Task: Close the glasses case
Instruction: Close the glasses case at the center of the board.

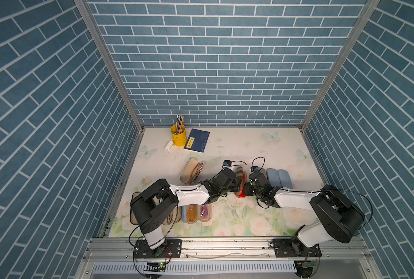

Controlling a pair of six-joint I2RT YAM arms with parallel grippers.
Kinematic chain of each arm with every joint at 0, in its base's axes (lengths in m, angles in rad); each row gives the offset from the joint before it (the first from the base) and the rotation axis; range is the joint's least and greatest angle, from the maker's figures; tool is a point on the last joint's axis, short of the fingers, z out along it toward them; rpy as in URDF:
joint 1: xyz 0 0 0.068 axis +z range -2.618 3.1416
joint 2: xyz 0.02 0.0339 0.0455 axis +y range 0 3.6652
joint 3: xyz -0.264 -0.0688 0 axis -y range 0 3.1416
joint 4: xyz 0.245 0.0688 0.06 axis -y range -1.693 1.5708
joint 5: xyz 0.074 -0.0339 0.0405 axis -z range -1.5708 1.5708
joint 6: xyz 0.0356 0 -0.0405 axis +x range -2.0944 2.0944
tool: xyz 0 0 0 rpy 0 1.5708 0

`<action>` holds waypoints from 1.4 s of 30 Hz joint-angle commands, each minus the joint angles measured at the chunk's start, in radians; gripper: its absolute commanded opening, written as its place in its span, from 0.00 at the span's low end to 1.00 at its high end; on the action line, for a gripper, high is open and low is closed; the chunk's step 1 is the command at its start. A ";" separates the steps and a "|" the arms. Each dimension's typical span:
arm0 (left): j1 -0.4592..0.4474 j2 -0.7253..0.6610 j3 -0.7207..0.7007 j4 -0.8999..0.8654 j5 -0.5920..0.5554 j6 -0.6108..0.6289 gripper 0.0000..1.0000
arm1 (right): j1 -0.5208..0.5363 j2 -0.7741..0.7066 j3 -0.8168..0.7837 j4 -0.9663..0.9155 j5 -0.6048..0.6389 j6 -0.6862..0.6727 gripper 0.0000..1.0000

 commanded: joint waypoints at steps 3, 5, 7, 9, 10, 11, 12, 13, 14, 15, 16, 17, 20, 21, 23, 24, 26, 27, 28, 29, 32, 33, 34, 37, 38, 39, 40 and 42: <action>-0.021 0.040 0.015 -0.037 0.026 0.003 0.25 | 0.006 -0.030 -0.004 0.014 -0.031 0.000 0.13; -0.022 0.043 0.017 -0.038 0.026 0.002 0.25 | 0.005 -0.030 -0.008 0.016 -0.031 -0.002 0.13; -0.022 0.047 0.022 -0.039 0.026 0.002 0.25 | 0.004 -0.028 -0.009 0.017 -0.031 -0.003 0.13; -0.023 0.053 0.028 -0.040 0.027 0.003 0.25 | 0.003 -0.027 -0.011 0.019 -0.033 -0.003 0.13; -0.026 0.055 0.031 -0.040 0.027 0.003 0.25 | 0.003 -0.025 -0.013 0.022 -0.034 -0.003 0.13; -0.026 0.058 0.033 -0.040 0.029 0.003 0.24 | 0.003 -0.024 -0.013 0.022 -0.035 -0.003 0.13; -0.027 0.062 0.036 -0.040 0.031 0.003 0.24 | 0.003 -0.024 -0.013 0.023 -0.036 -0.003 0.13; -0.029 0.066 0.040 -0.040 0.032 0.005 0.25 | 0.002 -0.023 -0.014 0.024 -0.036 -0.003 0.13; -0.029 0.070 0.044 -0.044 0.033 0.005 0.25 | 0.001 -0.024 -0.014 0.024 -0.036 -0.003 0.13; -0.032 0.071 0.046 -0.043 0.034 0.005 0.24 | 0.002 -0.026 -0.015 0.025 -0.036 -0.003 0.13; -0.032 0.072 0.049 -0.043 0.034 0.005 0.25 | 0.001 -0.028 -0.017 0.025 -0.036 -0.003 0.13; -0.032 0.074 0.050 -0.043 0.034 0.004 0.25 | 0.001 -0.029 -0.017 0.024 -0.036 -0.003 0.13; -0.033 0.072 0.052 -0.047 0.032 0.007 0.24 | 0.001 -0.028 -0.015 0.028 -0.038 -0.005 0.13; -0.034 0.070 0.051 -0.045 0.030 0.005 0.24 | 0.001 -0.027 -0.014 0.028 -0.039 -0.005 0.13; -0.033 0.070 0.051 -0.044 0.030 0.005 0.25 | 0.001 -0.024 -0.013 0.027 -0.040 -0.005 0.13; -0.033 0.071 0.051 -0.043 0.032 0.007 0.25 | 0.001 -0.024 -0.013 0.027 -0.040 -0.006 0.13; -0.033 0.077 0.055 -0.044 0.035 0.006 0.25 | 0.001 -0.027 -0.015 0.027 -0.038 -0.006 0.13; -0.034 0.080 0.055 -0.044 0.036 0.006 0.25 | 0.001 -0.029 -0.017 0.026 -0.038 -0.006 0.13; -0.033 0.082 0.058 -0.043 0.037 0.006 0.25 | 0.001 -0.031 -0.017 0.026 -0.037 -0.006 0.13; -0.033 0.084 0.059 -0.042 0.038 0.005 0.25 | 0.000 -0.032 -0.019 0.027 -0.036 -0.006 0.13; -0.033 0.085 0.060 -0.042 0.040 0.006 0.24 | 0.000 -0.034 -0.020 0.027 -0.037 -0.006 0.13; -0.034 0.085 0.060 -0.042 0.040 0.006 0.25 | 0.001 -0.034 -0.020 0.026 -0.037 -0.007 0.13; -0.034 0.084 0.059 -0.042 0.040 0.006 0.25 | 0.001 -0.036 -0.020 0.025 -0.036 -0.006 0.13; -0.034 0.084 0.057 -0.042 0.037 0.006 0.25 | 0.001 -0.037 -0.020 0.026 -0.036 -0.007 0.13; -0.035 0.083 0.057 -0.043 0.038 0.006 0.25 | 0.000 -0.037 -0.019 0.025 -0.035 -0.008 0.13; -0.035 0.083 0.057 -0.043 0.038 0.007 0.24 | 0.000 -0.037 -0.019 0.024 -0.036 -0.008 0.13; -0.034 0.084 0.058 -0.044 0.038 0.006 0.24 | 0.000 -0.039 -0.019 0.022 -0.036 -0.008 0.13; -0.034 0.084 0.059 -0.042 0.039 0.006 0.25 | 0.000 -0.043 -0.020 0.023 -0.034 -0.009 0.13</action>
